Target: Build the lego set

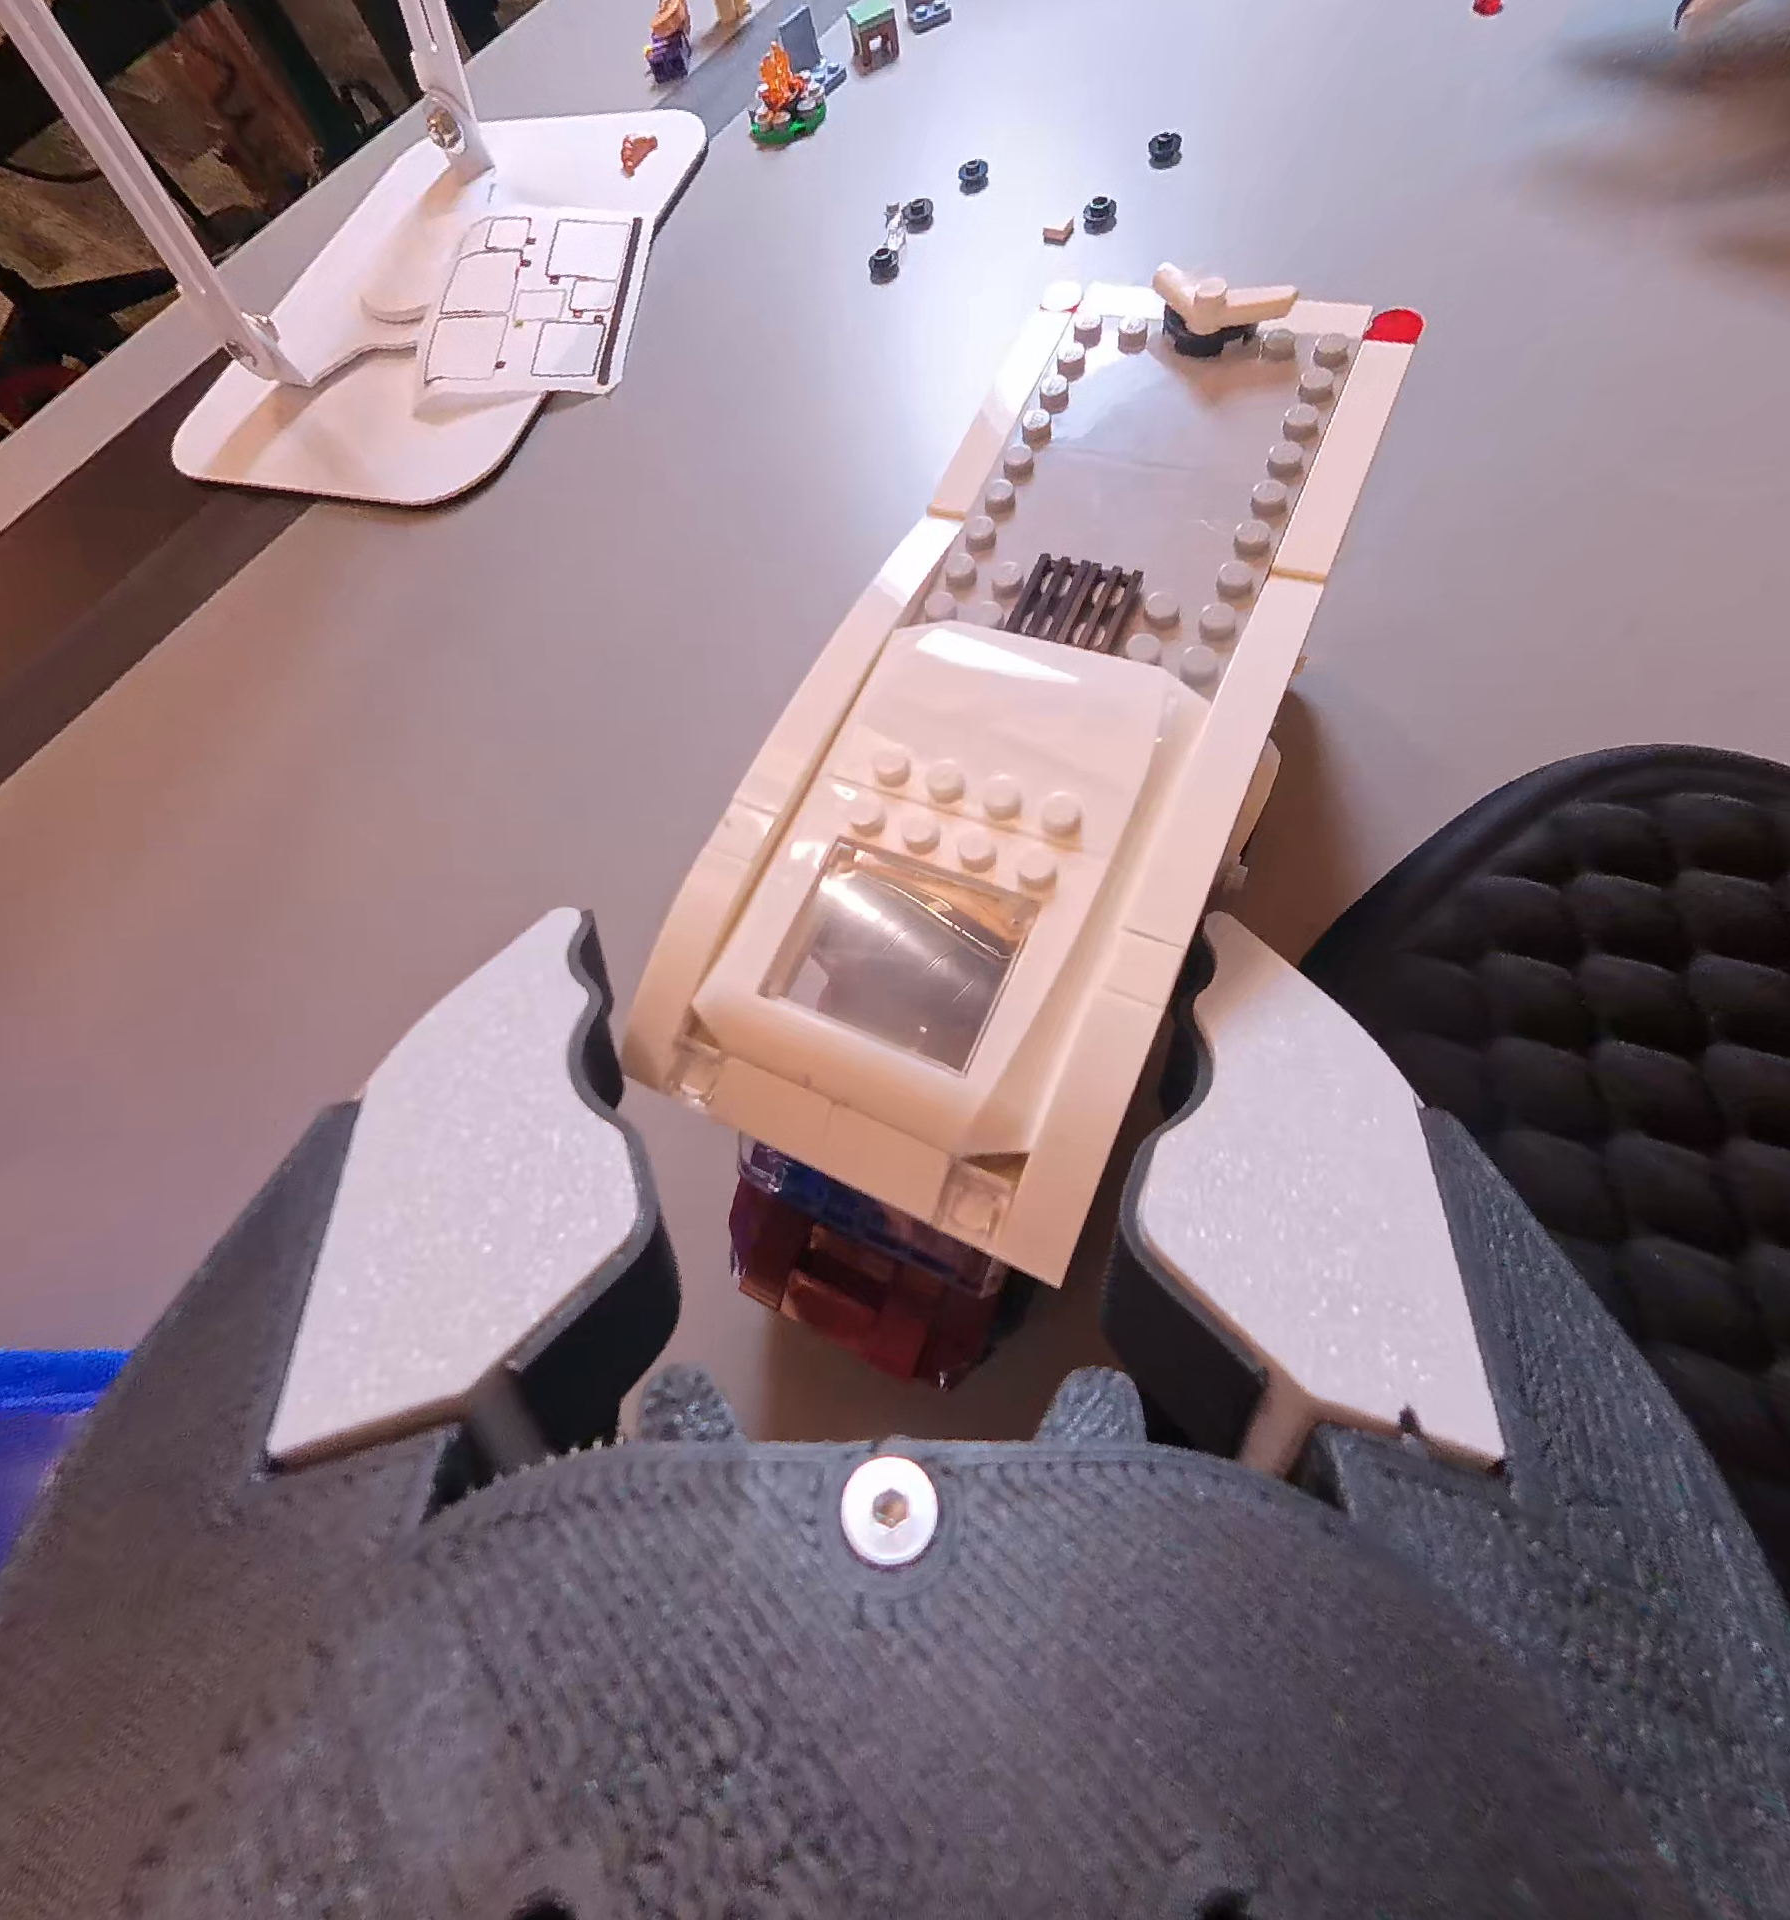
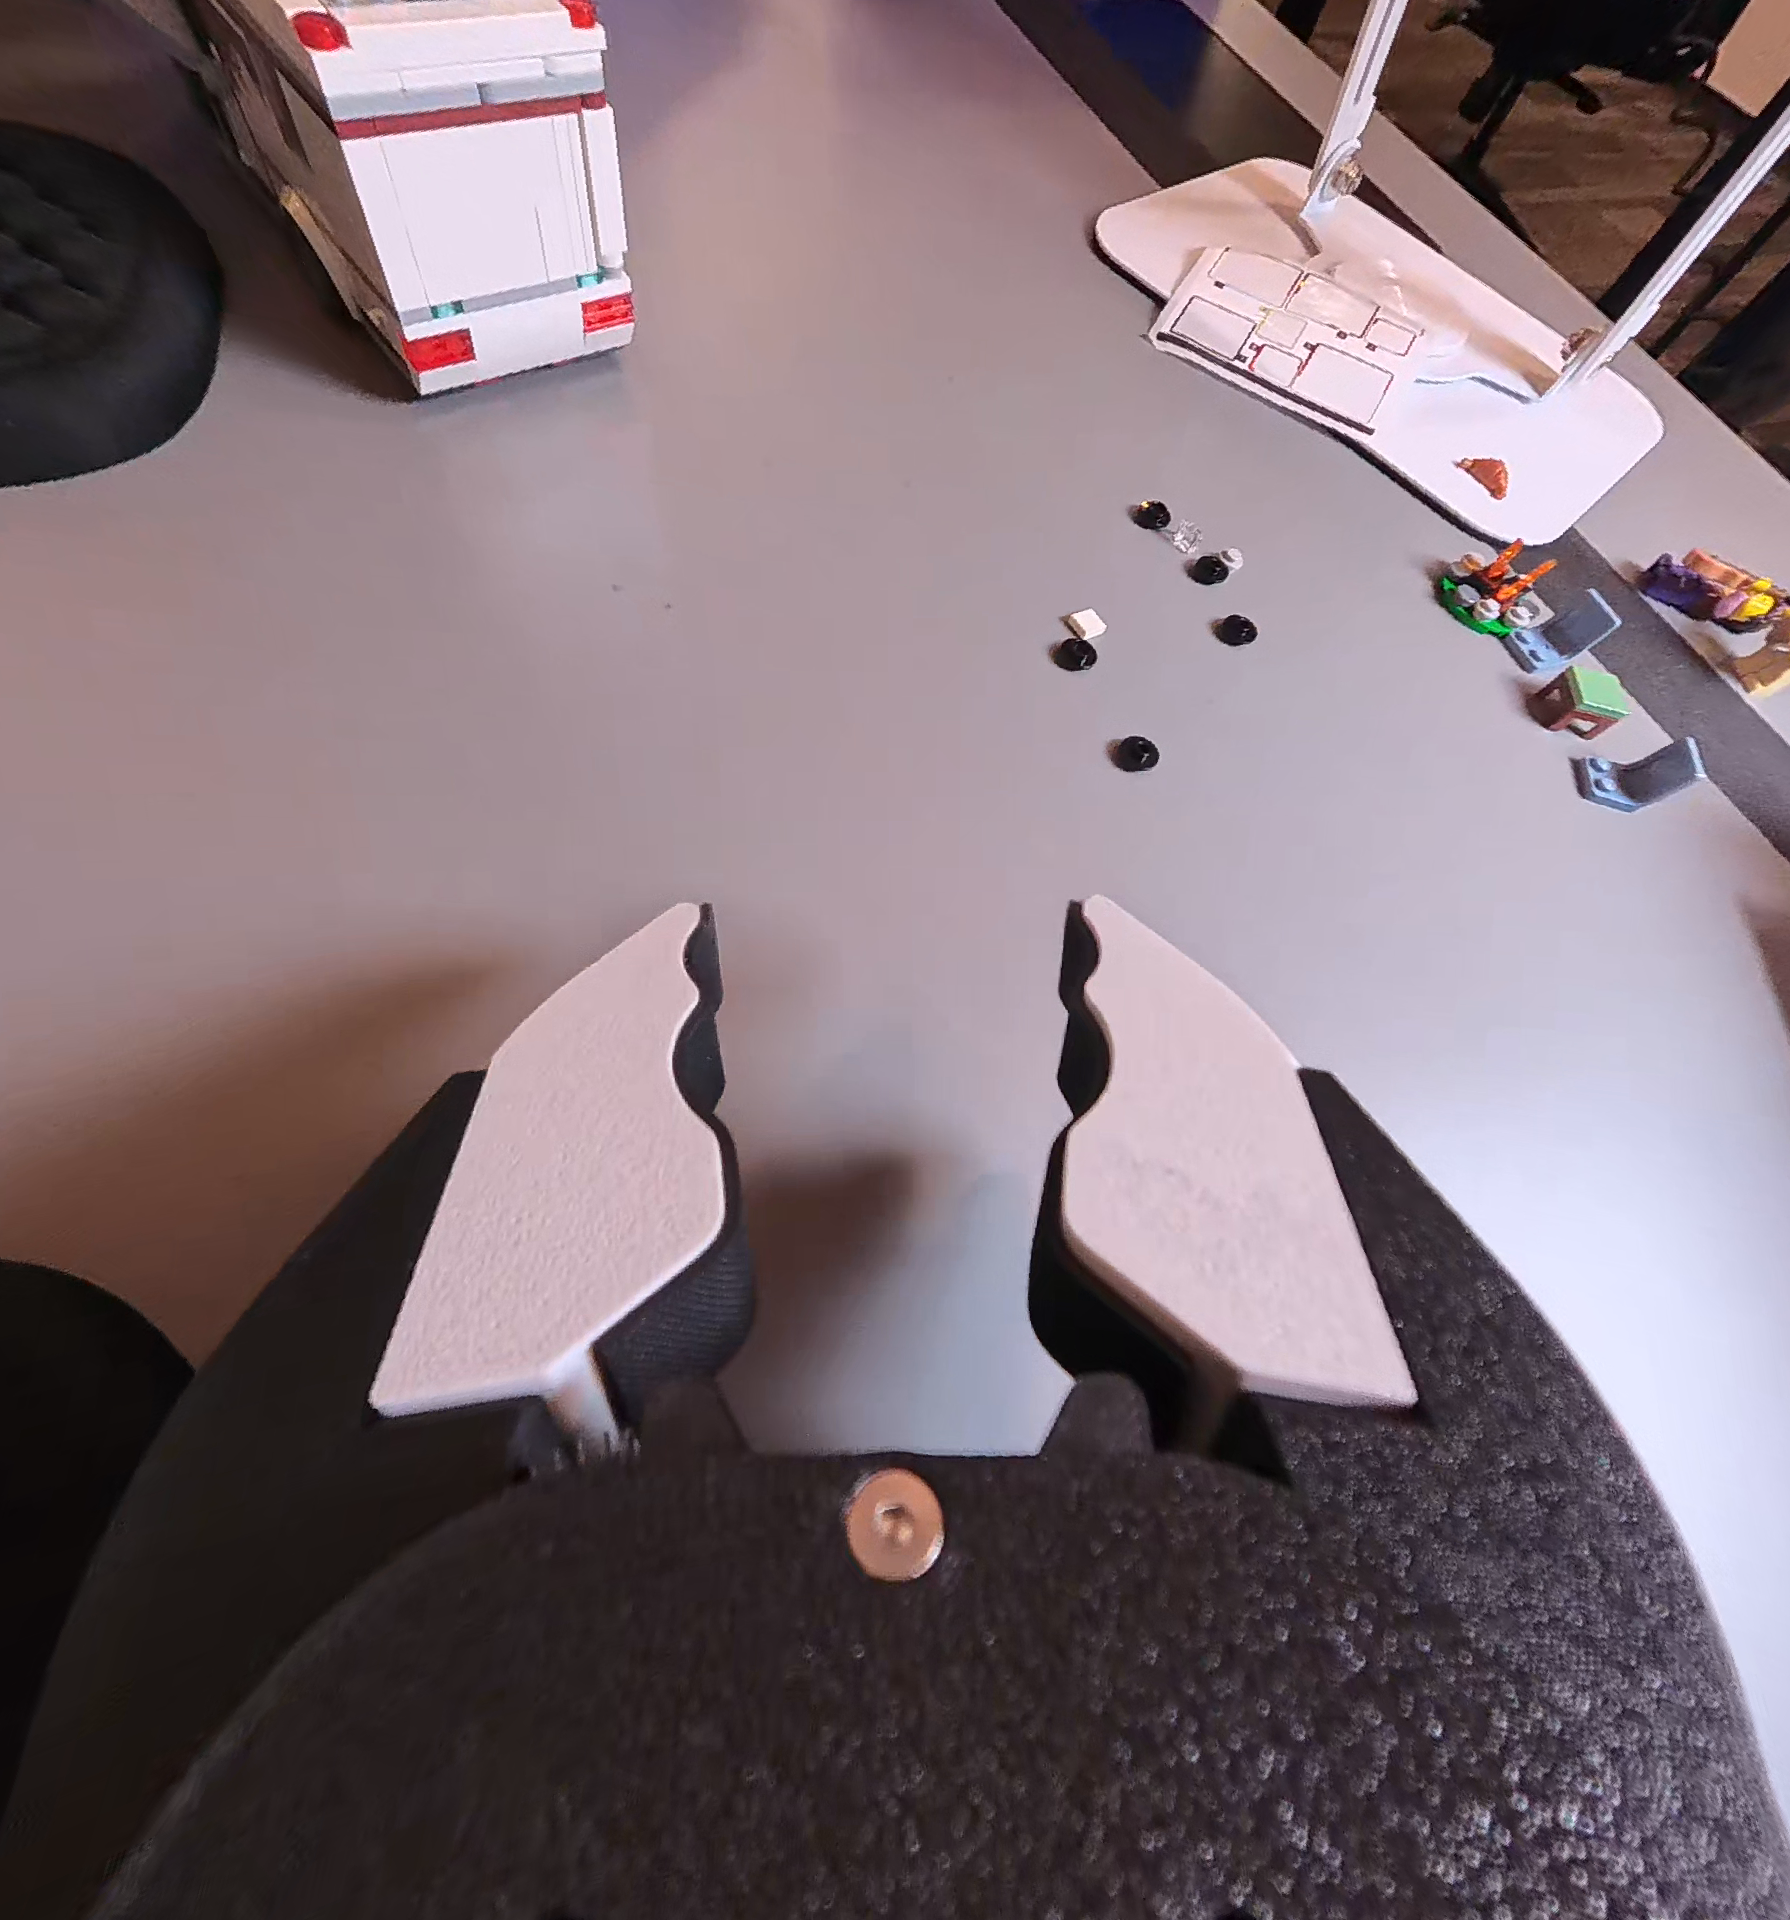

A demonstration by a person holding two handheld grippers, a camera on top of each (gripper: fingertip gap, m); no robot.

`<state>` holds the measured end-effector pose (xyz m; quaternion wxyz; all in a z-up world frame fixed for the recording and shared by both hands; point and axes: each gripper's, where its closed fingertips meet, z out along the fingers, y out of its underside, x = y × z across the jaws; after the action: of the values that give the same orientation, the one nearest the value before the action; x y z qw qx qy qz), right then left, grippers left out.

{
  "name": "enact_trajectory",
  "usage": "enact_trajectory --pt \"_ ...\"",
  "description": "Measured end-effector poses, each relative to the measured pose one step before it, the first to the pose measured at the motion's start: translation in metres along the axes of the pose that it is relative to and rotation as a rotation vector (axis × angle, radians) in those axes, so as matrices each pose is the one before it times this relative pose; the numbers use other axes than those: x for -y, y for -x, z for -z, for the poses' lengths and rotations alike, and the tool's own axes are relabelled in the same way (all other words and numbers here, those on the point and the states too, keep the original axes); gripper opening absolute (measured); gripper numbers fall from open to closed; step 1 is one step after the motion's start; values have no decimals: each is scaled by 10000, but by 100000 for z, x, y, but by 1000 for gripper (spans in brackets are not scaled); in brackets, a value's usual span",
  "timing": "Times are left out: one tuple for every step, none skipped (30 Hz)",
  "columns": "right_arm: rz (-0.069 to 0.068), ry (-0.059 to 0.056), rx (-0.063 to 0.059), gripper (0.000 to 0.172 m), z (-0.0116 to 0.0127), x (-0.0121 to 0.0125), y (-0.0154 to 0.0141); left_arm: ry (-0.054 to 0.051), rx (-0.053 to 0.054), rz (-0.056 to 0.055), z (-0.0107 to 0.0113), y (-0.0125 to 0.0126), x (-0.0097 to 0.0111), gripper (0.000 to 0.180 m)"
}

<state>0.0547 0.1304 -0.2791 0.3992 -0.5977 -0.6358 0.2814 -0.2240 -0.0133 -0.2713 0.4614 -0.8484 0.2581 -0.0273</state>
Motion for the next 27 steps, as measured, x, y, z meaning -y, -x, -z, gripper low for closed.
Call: enact_trajectory --pt "-19 21 -10 63 10 -53 -26 9 -2 -1 -7 -15 1 104" --pt "2 24 -19 63 12 -40 -24 15 -7 -9 -15 -13 14 104" --pt "25 21 -18 63 17 -8 -3 -11 -24 -3 -102 -50 75 104" --pt "20 -7 -4 64 25 35 24 -59 -36 6 -268 -136 248 104" --pt "-5 -25 2 64 6 68 20 -132 -23 37 -591 -331 529 104" --pt "-18 3 -13 67 -17 42 -17 -154 18 22 -961 -583 828 104" --pt "-38 59 -89 73 -41 -16 -167 -156 -37 -185 -1120 -885 1025 103" --pt "-43 112 -135 80 -20 -110 -226 -197 -521 -521 -1027 -1628 1063 108" --pt "-37 95 -125 87 44 -136 -212 -321 -472 -414 -890 -1503 1237 116" --pt "-34 46 -118 92 122 -119 -188 -389 -56 -181 -652 -590 1282 125" --pt "-18 12 -111 94 181 -114 -172 -289 -113 90 -323 -279 966 132" --pt "-11 5 -103 96 215 -135 -182 -253 -114 294 -68 12 697 137" --pt "-29 25 -138 98 217 -181 -284 -198 -71 231 145 179 391 137" --pt "-42 39 -131 100 175 -206 -331 -80 22 117 241 273 59 136" --pt "-49 37 -95 101 146 -211 -327 -10 124 43 249 354 -145 135" --pt "-62 12 -113 103 121 -159 -374 18 78 61 199 229 -251 134" --pt "-65 -6 -132 103 114 -133 -422 12 44 78 150 144 -262 134" --pt "-71 -30 -141 104 85 -102 -460 21 26 64 93 70 -244 133" --pt "-95 -39 -139 105 39 -96 -517 33 -8 44 64 -8 -223 133" --pt "-127 26 -110 106 -1 -215 -525 21 11 35 33 8 -162 132" --pt "-167 124 -286 112 -18 -368 -823 20 13 15 18 10 -129 132" --pt "-33 69 -255 112 72 -323 -803 49 11 -1 9 -1 -138 131" --pt "-105 -20 -112 111 133 -209 -598 32 46 -5 23 68 -87 131" --pt "-198 -62 -61 110 122 -120 -491 -8 20 2 43 26 -35 130" --pt "-172 5 -78 108 73 -168 -467 -2 9 29 42 35 -37 130" --pt "-93 34 -69 108 18 -194 -378 12 26 27 28 68 -67 129" --pt "-35 27 -96 106 -8 -163 -319 31 10 20 29 57 -97 129"
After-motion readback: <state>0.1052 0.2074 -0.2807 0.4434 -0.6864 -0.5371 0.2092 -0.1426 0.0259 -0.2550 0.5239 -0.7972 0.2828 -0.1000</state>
